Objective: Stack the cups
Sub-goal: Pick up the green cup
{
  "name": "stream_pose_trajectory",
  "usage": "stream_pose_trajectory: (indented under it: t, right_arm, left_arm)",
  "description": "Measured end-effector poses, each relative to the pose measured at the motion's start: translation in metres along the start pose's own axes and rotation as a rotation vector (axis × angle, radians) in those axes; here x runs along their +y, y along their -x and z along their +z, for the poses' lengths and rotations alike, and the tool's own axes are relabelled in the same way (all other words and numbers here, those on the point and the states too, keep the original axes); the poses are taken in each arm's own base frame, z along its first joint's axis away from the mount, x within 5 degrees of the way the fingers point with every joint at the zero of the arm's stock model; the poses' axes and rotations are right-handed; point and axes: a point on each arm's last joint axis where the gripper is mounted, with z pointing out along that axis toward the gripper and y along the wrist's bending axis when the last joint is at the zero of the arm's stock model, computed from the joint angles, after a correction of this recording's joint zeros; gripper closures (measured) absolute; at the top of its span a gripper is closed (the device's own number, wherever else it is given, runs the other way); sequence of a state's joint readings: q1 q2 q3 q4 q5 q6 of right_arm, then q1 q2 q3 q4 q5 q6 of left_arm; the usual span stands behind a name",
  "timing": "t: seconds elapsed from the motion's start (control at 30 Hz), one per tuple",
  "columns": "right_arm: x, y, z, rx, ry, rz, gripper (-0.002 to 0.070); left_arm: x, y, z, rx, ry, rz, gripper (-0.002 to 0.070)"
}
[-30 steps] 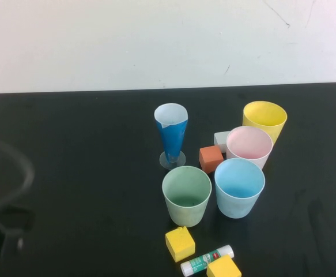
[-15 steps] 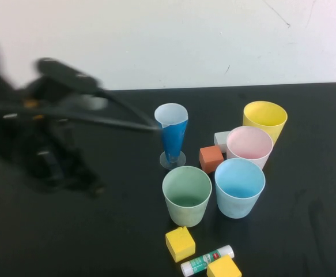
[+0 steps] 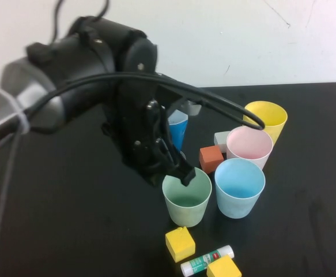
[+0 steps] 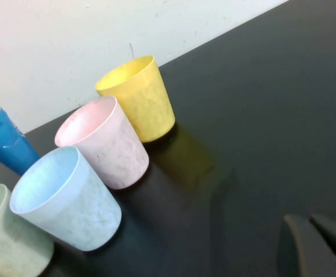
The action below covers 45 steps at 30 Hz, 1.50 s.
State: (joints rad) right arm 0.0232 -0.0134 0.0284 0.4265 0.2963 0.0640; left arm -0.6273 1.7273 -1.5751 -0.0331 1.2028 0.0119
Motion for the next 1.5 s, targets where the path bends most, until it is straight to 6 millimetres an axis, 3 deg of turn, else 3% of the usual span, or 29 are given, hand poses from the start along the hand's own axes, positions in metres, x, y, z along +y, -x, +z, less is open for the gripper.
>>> stream_pose_trajectory:
  t: [0.1, 0.37, 0.63, 0.9, 0.97, 1.07, 1.13, 1.23, 1.33, 1.5]
  right_arm:
    - [0.000, 0.000, 0.000, 0.000, 0.000, 0.000, 0.0679]
    - [0.001, 0.000, 0.000, 0.005, 0.009, -0.001, 0.0679]
    - [0.001, 0.000, 0.000, 0.005, 0.009, -0.001, 0.0679]
    - [0.001, 0.000, 0.000, 0.005, 0.009, -0.001, 0.0679]
    - [0.001, 0.000, 0.000, 0.005, 0.009, -0.001, 0.0679]
    - [0.001, 0.000, 0.000, 0.005, 0.009, -0.001, 0.0679]
    - [0.001, 0.000, 0.000, 0.005, 0.009, -0.001, 0.0679]
    - [0.001, 0.000, 0.000, 0.005, 0.009, -0.001, 0.0679]
    - [0.001, 0.000, 0.000, 0.005, 0.009, -0.001, 0.0679]
    - [0.001, 0.000, 0.000, 0.005, 0.009, -0.002, 0.0679]
  left_arm:
    - [0.000, 0.005, 0.012, 0.025, -0.004, -0.014, 0.0599]
    - [0.005, 0.011, 0.026, 0.011, 0.049, -0.106, 0.0221]
    - [0.002, 0.021, 0.031, -0.071, 0.000, -0.139, 0.0172]
    - [0.002, 0.026, 0.072, 0.023, -0.012, -0.160, 0.0215]
    - [0.002, 0.026, 0.082, 0.046, -0.008, -0.155, 0.0285]
    - [0.002, 0.026, 0.087, 0.056, -0.008, -0.135, 0.0491]
    - [0.002, 0.027, 0.087, 0.052, -0.009, -0.118, 0.0589]
    - [0.002, 0.028, 0.085, 0.045, -0.013, -0.116, 0.0649]
    - [0.002, 0.032, 0.078, 0.031, -0.016, -0.105, 0.0662]
    - [0.000, 0.037, 0.038, -0.021, -0.026, -0.083, 0.0662]
